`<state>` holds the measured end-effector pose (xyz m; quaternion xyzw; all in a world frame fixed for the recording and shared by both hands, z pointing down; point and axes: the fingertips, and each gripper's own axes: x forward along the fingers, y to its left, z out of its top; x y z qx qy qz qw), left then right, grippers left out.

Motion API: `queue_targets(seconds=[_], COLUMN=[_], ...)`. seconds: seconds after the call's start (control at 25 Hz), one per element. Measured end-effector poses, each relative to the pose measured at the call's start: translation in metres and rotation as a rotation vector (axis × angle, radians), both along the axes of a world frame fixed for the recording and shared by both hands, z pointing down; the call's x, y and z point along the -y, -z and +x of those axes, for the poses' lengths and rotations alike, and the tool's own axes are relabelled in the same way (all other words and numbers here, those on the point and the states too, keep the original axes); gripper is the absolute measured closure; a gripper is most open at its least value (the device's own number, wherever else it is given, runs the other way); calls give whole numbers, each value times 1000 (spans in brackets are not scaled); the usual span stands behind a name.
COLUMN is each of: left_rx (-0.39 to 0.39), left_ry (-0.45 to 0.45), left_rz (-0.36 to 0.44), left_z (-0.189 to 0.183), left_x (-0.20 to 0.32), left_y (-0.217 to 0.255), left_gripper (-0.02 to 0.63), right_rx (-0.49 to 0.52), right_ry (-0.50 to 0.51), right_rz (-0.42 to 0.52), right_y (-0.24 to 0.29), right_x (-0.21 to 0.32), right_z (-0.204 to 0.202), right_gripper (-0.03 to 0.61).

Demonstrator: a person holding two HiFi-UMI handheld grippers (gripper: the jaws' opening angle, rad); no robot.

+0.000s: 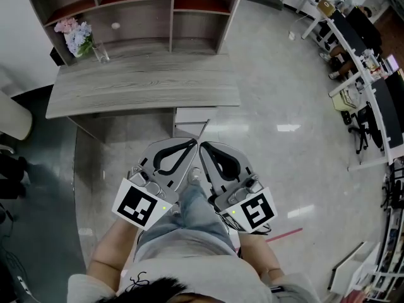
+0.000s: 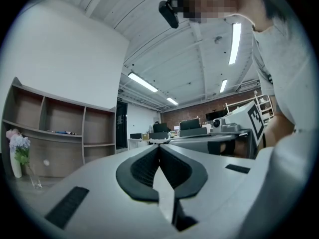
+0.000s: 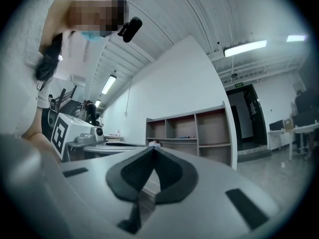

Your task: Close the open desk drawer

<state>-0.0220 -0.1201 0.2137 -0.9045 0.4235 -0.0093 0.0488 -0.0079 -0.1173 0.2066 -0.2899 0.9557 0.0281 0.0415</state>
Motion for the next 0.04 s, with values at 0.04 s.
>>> queue_targets(seconds=[0.04], left_rx=[0], left_ry=[0], left_rz=[3], left_z=[1], left_x=[-1], left_y=[1], left_gripper=[603], right_rx=[1], right_ry=[0], right_rz=[2], right_y=[1], right_x=[-1], right_z=[1], right_gripper=[571])
